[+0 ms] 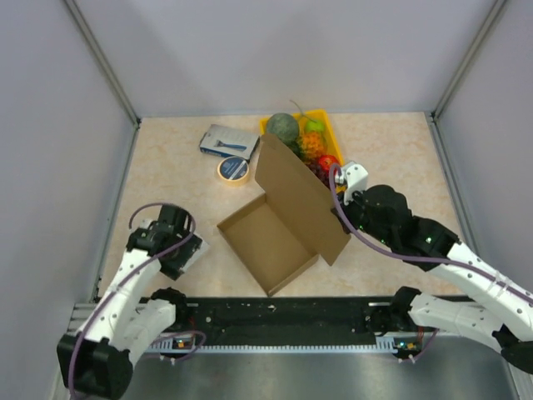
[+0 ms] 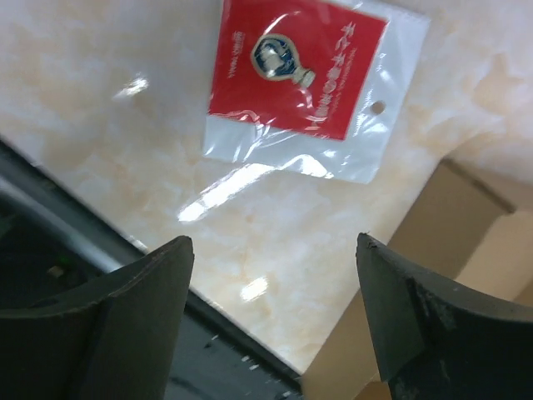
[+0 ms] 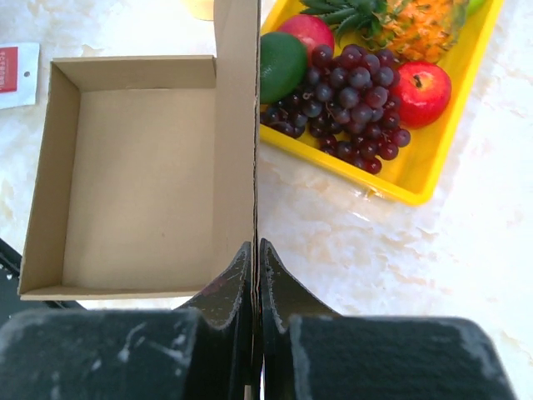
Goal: Fold the paper box
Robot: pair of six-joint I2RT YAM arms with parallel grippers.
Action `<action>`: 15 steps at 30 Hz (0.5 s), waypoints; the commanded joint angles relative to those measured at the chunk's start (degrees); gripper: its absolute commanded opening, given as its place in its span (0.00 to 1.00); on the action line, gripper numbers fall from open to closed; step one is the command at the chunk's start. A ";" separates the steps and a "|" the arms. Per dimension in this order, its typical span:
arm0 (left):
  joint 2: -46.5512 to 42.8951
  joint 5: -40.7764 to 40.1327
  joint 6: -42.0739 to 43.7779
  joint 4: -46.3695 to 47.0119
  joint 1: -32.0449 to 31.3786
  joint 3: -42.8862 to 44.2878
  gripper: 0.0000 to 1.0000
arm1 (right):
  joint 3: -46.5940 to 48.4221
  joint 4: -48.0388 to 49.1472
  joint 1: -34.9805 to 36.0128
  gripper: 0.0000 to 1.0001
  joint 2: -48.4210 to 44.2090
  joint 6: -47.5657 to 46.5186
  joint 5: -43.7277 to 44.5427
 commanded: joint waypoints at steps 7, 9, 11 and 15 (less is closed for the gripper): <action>-12.85 18.39 -0.52 32.07 13.76 -17.96 0.86 | 0.61 -2.97 -0.80 0.00 -3.37 -0.71 -1.61; -12.94 19.70 2.36 36.19 13.76 -18.67 0.86 | 0.44 -2.89 -0.80 0.00 -3.37 -0.71 -2.84; -12.07 19.71 6.75 37.79 13.76 -17.36 0.75 | 0.44 -2.97 -0.89 0.00 -3.38 -0.89 -3.45; -1.38 5.94 20.89 21.74 10.52 -3.84 0.78 | 0.61 -2.71 -0.80 0.00 -3.64 -0.89 -3.81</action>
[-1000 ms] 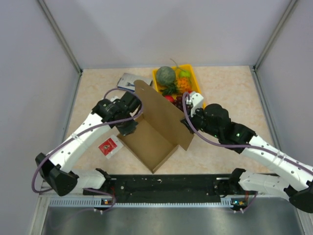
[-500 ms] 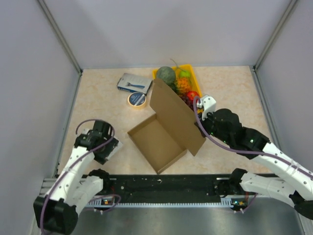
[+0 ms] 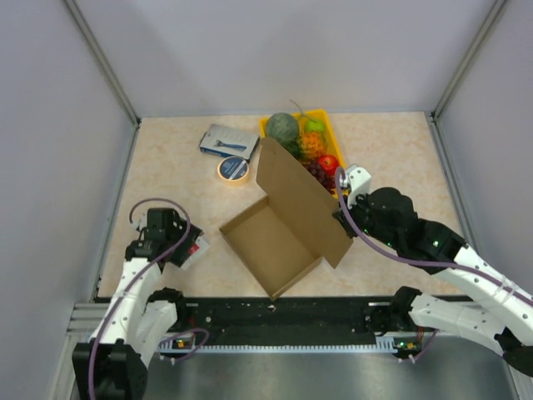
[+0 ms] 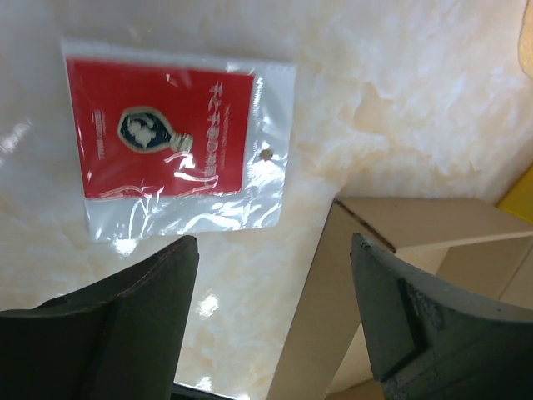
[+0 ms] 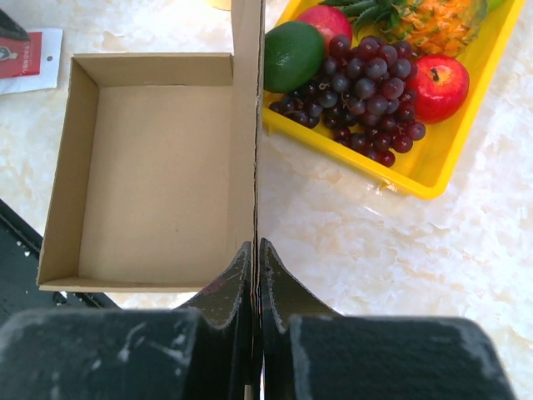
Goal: Fold the paper box
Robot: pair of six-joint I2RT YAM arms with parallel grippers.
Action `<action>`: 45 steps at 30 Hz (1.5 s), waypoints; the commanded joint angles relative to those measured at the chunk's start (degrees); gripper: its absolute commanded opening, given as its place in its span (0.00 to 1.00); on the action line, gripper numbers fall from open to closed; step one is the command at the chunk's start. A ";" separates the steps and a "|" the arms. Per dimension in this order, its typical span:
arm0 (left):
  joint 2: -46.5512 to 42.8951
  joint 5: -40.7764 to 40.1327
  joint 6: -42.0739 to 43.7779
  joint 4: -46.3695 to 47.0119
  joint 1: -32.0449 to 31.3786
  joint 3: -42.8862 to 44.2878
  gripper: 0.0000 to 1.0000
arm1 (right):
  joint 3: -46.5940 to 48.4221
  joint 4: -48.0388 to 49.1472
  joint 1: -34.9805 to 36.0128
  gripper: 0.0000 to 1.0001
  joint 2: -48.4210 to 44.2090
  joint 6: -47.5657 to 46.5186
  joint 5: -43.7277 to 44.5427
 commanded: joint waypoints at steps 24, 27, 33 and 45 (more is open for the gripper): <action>53.85 -47.40 1.31 -41.27 -45.76 36.88 0.75 | 1.25 -4.44 -0.78 0.00 -4.96 -3.68 5.04; 57.38 -48.02 1.21 -42.24 -46.29 37.59 0.75 | 2.83 -5.14 -0.78 0.00 -4.60 -3.86 4.51; 59.41 -45.91 1.65 -39.52 -46.38 36.45 0.72 | 3.62 -5.85 -0.87 0.00 -5.83 -5.88 7.14; 49.29 -39.57 0.17 -23.34 -46.20 26.15 0.68 | 6.26 -9.72 -0.78 0.00 -6.27 -7.20 14.70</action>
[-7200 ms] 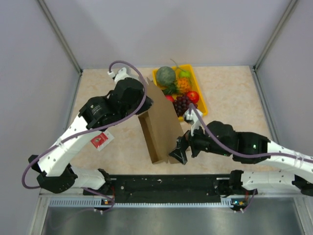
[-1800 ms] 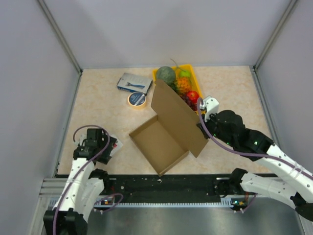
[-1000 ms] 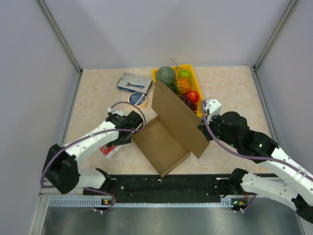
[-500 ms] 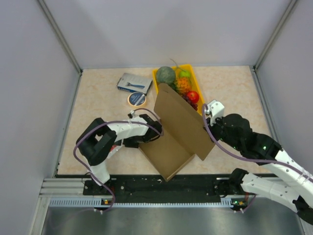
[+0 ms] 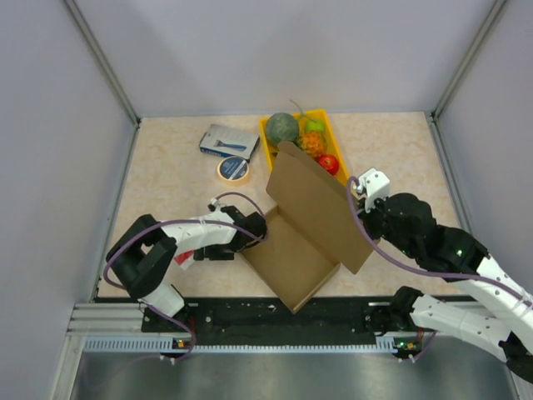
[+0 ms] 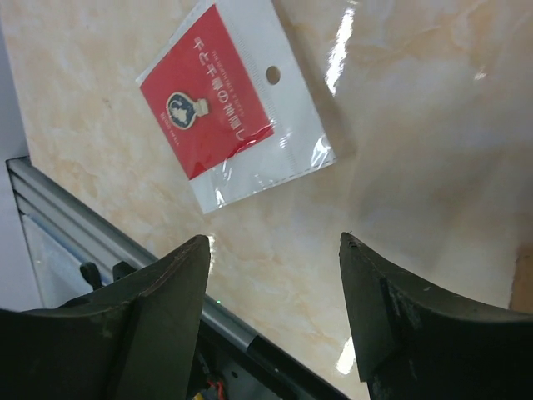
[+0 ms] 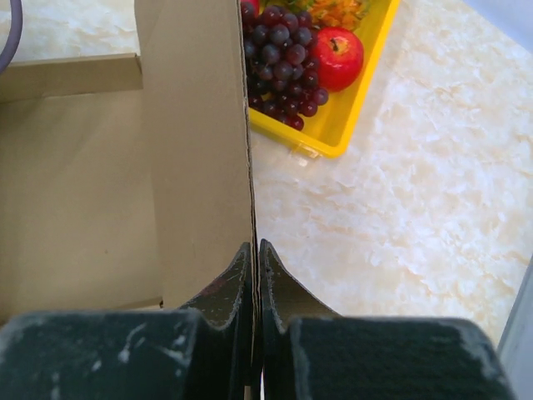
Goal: Fold the paper box
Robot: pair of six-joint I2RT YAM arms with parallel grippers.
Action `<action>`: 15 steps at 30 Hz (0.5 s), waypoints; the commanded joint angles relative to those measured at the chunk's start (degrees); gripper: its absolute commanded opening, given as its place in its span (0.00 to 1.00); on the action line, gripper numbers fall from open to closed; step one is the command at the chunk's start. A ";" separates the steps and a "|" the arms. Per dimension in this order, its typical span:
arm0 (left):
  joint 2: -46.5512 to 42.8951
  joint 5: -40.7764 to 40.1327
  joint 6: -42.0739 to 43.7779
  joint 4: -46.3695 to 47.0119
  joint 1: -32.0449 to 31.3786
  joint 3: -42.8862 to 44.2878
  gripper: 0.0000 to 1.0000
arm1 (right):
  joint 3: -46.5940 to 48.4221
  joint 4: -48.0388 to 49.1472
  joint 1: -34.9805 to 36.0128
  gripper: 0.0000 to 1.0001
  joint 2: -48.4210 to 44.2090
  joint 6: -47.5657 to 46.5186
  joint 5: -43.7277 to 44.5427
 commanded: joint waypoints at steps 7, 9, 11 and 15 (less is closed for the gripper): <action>7.21 -5.94 -7.70 -0.08 1.80 5.02 0.59 | 5.33 -1.44 -0.56 0.00 -3.13 -0.70 4.74; 8.88 -5.86 -7.37 -0.53 3.47 6.07 0.57 | 5.33 -1.53 -0.56 0.00 -3.57 -0.53 3.94; 10.11 -6.03 -7.36 -1.14 4.96 6.86 0.56 | 5.33 -1.53 -0.56 0.00 -3.75 -0.35 3.42; 10.65 -4.73 -5.52 0.69 7.34 7.22 0.55 | 5.50 -1.70 -0.56 0.00 -4.10 -0.26 3.06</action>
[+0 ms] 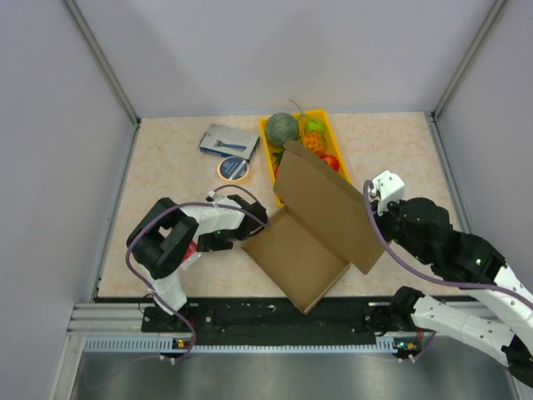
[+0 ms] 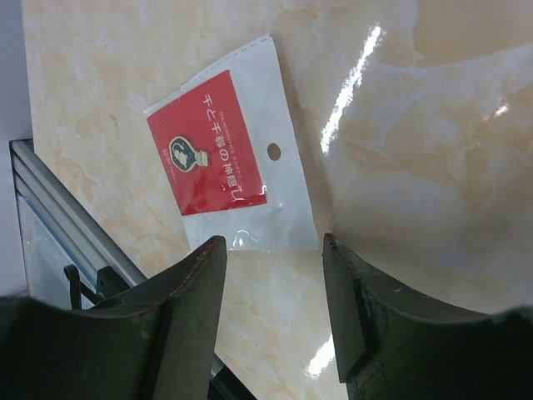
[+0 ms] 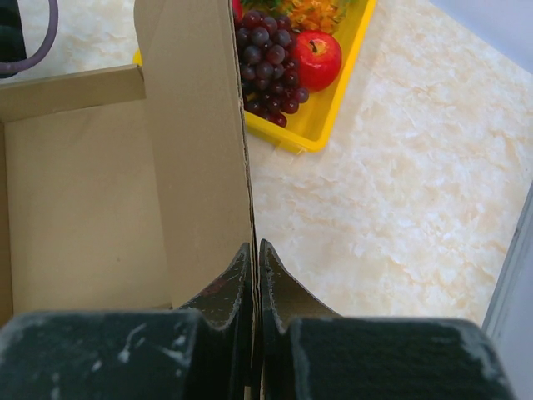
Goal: Fold the paper box
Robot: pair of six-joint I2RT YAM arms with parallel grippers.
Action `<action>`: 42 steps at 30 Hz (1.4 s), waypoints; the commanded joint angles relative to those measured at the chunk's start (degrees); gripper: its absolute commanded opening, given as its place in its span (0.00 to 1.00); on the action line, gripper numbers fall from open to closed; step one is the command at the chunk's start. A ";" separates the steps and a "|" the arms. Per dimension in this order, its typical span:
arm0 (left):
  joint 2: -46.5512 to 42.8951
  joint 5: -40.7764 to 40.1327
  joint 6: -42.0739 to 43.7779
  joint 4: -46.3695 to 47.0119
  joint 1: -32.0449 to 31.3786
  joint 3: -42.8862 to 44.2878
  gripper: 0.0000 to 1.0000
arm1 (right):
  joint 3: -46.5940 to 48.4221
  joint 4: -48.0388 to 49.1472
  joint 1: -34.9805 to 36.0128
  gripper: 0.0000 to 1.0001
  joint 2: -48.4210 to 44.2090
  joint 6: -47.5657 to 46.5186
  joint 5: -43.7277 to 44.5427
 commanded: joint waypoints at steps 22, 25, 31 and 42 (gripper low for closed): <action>-10.64 6.11 5.79 3.74 8.23 -0.57 0.00 | 2.53 3.79 -0.65 0.00 0.76 0.92 -4.36; -20.47 11.99 7.71 3.12 5.95 -0.83 0.00 | 1.21 5.19 -0.56 0.00 1.72 0.66 -4.70; -37.71 26.75 13.86 6.62 3.66 0.57 0.00 | -1.34 12.65 -0.56 0.00 4.80 1.98 -7.95; -38.99 36.00 19.68 10.77 -7.32 16.64 0.00 | -0.73 21.54 -0.56 0.00 12.80 3.99 -13.23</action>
